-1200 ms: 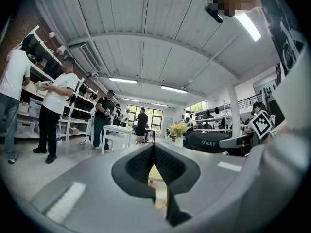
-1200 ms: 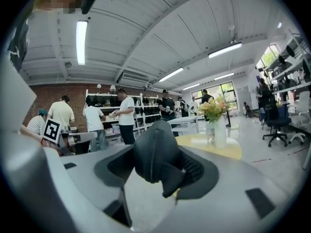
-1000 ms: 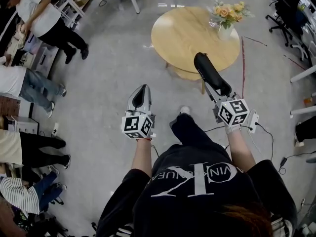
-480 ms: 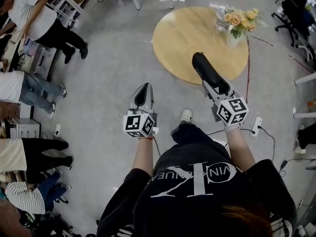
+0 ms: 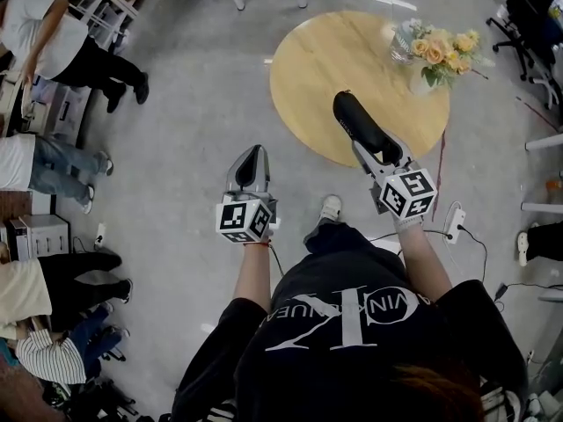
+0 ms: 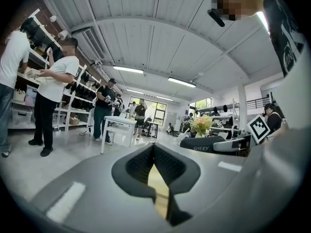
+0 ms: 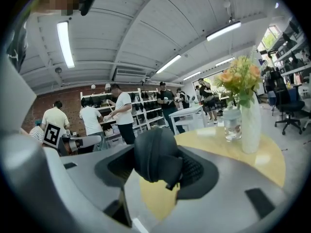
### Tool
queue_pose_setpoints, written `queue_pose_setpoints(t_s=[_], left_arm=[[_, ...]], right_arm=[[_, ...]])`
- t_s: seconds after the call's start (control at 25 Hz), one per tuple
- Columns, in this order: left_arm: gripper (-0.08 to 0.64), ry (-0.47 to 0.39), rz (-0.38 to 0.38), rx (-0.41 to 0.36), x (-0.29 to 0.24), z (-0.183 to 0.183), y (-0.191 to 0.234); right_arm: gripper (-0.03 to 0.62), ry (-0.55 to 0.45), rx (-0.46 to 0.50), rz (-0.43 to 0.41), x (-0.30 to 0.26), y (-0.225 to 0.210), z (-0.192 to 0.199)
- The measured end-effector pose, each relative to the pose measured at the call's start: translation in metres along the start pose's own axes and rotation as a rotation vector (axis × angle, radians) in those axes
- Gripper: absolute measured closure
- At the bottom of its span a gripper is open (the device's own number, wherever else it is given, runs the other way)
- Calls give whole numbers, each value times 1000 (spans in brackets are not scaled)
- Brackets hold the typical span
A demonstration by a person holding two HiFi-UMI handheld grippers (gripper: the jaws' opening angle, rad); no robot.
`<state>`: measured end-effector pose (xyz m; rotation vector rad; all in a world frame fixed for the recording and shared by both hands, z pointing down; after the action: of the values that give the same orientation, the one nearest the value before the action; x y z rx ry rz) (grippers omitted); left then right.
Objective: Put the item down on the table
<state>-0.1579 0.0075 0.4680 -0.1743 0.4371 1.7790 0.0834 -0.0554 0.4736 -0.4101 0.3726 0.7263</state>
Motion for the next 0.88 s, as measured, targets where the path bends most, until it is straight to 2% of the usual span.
queue_pose_setpoints(t_s=[0.6, 0.88], left_arm=[[548, 12, 32, -27, -79, -24, 22], [549, 32, 52, -40, -91, -23, 17]], right_arm=[[331, 39, -5, -28, -71, -37, -20], [331, 50, -23, -45, -75, -40, -18]])
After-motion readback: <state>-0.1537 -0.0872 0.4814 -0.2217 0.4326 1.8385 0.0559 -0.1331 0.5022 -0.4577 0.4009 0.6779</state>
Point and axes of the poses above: the fingertips, and each gripper's own axes: x backward along the fingers, y to its left, z out of its underside, the point moved 2 cm from there along x, backward along the fingers, and after that the axes turned 15 degrees about y, right-handed, at the moved point
